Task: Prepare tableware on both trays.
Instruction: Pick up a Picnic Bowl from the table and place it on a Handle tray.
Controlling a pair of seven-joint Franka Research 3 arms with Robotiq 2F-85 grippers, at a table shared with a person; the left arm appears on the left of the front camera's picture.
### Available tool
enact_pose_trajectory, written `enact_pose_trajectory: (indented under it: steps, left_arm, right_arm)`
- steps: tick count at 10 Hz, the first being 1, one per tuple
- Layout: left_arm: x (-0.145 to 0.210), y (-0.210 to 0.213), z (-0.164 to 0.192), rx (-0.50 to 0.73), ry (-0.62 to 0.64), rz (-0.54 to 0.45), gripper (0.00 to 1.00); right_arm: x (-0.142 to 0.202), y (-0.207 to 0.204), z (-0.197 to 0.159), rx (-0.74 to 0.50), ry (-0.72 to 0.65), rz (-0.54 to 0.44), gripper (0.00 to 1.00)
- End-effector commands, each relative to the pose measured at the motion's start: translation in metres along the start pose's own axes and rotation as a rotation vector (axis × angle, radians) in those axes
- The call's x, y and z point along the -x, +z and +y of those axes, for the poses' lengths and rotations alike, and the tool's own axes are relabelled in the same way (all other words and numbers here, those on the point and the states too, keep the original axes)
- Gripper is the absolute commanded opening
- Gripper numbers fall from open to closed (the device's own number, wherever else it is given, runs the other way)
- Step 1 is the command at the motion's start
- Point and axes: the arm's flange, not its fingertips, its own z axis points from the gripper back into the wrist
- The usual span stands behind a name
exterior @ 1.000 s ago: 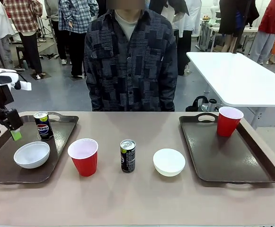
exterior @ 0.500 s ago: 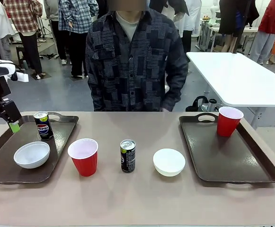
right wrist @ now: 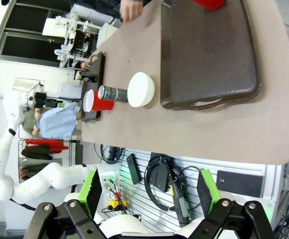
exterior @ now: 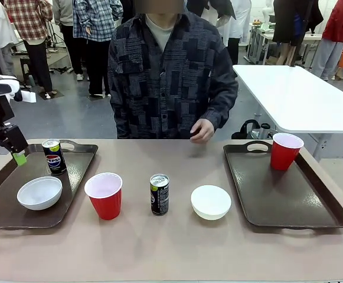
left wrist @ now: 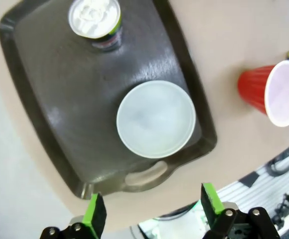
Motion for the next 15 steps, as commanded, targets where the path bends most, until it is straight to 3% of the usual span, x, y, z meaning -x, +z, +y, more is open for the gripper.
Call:
enact_pose_trajectory:
  steps: [1, 5, 7, 8, 10, 13, 15]
  left_arm:
    - [-0.015, 0.019, 0.019, 0.227, 0.091, -0.064, 1.0]
    - [0.022, 0.071, 0.102, 0.715, 0.16, -0.136, 1.0]
    - [0.065, 0.098, 0.138, 0.809, 0.159, -0.132, 1.0]
    - [0.083, 0.106, 0.158, 0.835, 0.181, -0.206, 1.0]
    - [0.11, 0.107, 0.193, 0.795, 0.315, -0.448, 1.0]
    - [0.133, 0.1, 0.239, 0.873, 0.332, -0.494, 1.0]
    - [0.132, 0.075, 0.273, 0.956, 0.333, -0.43, 1.0]
  right_arm:
    - [-0.011, 0.0, 0.025, 0.114, 0.038, -0.039, 1.0]
    - [-0.031, -0.056, 0.135, 0.397, 0.209, 0.134, 1.0]
    - [-0.023, -0.093, 0.176, 0.466, 0.256, 0.196, 1.0]
    - [-0.023, -0.115, 0.192, 0.499, 0.275, 0.214, 1.0]
    - [-0.016, -0.164, 0.213, 0.553, 0.322, 0.246, 1.0]
    - [-0.002, -0.232, 0.228, 0.591, 0.348, 0.3, 1.0]
    - [0.001, -0.256, 0.231, 0.603, 0.361, 0.298, 1.0]
